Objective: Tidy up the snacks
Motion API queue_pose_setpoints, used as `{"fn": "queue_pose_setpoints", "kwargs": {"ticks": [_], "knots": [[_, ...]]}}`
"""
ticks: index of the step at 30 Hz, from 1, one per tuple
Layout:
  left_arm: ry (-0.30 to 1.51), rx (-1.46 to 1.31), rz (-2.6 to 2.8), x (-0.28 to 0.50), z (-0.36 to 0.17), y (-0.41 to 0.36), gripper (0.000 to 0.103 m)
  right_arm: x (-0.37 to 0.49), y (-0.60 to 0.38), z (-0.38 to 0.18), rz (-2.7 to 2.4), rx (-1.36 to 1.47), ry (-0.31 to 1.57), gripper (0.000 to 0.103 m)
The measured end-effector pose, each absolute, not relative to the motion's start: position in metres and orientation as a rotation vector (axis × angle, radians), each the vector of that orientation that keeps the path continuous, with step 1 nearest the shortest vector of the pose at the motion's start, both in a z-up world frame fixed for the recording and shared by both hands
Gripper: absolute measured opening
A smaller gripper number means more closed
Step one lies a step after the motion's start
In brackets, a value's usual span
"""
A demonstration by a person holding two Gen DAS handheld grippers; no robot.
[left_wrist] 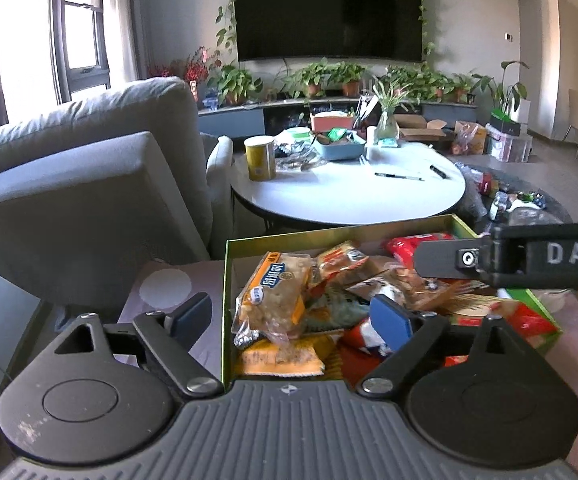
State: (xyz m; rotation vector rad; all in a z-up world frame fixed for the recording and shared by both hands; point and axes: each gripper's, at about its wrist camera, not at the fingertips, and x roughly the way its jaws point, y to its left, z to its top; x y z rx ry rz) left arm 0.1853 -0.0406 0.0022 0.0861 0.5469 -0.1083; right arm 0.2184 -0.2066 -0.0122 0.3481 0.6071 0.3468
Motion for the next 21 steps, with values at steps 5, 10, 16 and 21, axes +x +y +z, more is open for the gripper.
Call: {"fn": "queue_pose_setpoints", "kwargs": {"ticks": [5,10,16,21], "knots": [[0.515,0.082,-0.109,0.158,0.012,-0.044,0.091,0.191,-0.21,-0.002,0.339,0.31,0.561,0.059],[0.491,0.091,-0.066,0.129,0.016,-0.046,0.102,0.166,-0.21,0.001,0.309,0.265,0.534,0.059],[0.49,0.092,-0.053,0.097,0.017,-0.048,0.102,0.136,-0.21,-0.003,0.295,0.243,0.514,0.059],[0.479,0.113,-0.023,0.076,0.015,-0.056,0.102,0.116,-0.213,-0.003,0.293,0.241,0.507,0.059]]}}
